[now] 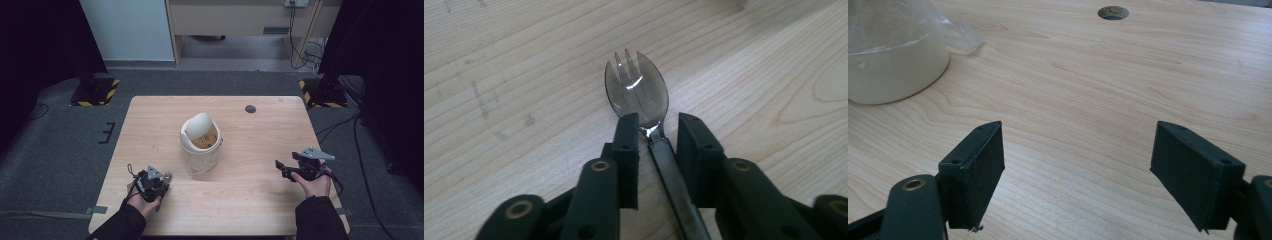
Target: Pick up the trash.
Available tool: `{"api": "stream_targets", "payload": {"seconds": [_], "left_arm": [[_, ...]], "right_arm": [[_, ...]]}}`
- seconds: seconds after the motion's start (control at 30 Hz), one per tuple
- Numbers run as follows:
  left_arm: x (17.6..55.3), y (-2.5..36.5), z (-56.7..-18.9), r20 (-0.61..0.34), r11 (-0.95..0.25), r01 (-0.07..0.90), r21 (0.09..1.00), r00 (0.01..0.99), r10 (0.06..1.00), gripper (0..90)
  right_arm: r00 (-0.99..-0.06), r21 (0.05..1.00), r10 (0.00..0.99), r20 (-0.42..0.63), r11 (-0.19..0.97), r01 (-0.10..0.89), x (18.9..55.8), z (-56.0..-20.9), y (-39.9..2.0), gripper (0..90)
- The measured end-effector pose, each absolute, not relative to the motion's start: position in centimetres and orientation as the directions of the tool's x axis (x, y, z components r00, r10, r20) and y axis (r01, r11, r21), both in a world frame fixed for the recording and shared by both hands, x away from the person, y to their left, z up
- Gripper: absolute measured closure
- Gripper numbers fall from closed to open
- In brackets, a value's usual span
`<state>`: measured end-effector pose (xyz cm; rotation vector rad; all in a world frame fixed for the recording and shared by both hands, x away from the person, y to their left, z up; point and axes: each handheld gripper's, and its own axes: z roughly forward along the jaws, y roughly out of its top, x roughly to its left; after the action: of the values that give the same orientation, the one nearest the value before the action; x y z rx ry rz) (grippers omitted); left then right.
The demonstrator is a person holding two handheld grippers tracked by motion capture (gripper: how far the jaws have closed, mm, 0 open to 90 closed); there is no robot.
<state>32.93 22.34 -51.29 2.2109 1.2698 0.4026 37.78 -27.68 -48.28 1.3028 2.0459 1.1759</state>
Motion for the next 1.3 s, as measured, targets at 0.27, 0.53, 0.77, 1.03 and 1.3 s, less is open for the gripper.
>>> {"api": "stream_targets", "payload": {"seconds": [0.27,0.53,0.77,1.03,1.3], "left_arm": [[33.3,23.0,-51.1,-0.047,-0.384,0.698,0.604,0.512,0.858,79.6],[32.6,23.5,-48.7,-0.051,-0.325,0.581,0.747,0.537,0.842,79.6],[31.6,23.5,-46.8,-0.047,-0.275,0.46,0.844,0.574,0.818,79.6],[30.6,23.4,-44.5,-0.059,-0.189,0.347,0.919,0.592,0.803,79.6],[30.1,23.1,-42.6,-0.05,-0.145,0.265,0.953,0.614,0.788,79.6]], "right_arm": [[-0.464,0.842,0.883,0.072,0.196,0.503,37.8,-48.2,-27.6,21.6],[-0.463,0.846,0.883,0.077,0.188,0.499,37.8,-48.0,-27.7,21.7],[-0.472,0.864,0.879,0.071,0.182,0.469,37.7,-47.5,-27.7,22.2],[-0.485,0.891,0.872,0.069,0.165,0.424,37.6,-46.4,-27.4,23.3],[-0.497,0.914,0.865,0.077,0.139,0.382,37.3,-44.9,-27.0,24.4]]}}
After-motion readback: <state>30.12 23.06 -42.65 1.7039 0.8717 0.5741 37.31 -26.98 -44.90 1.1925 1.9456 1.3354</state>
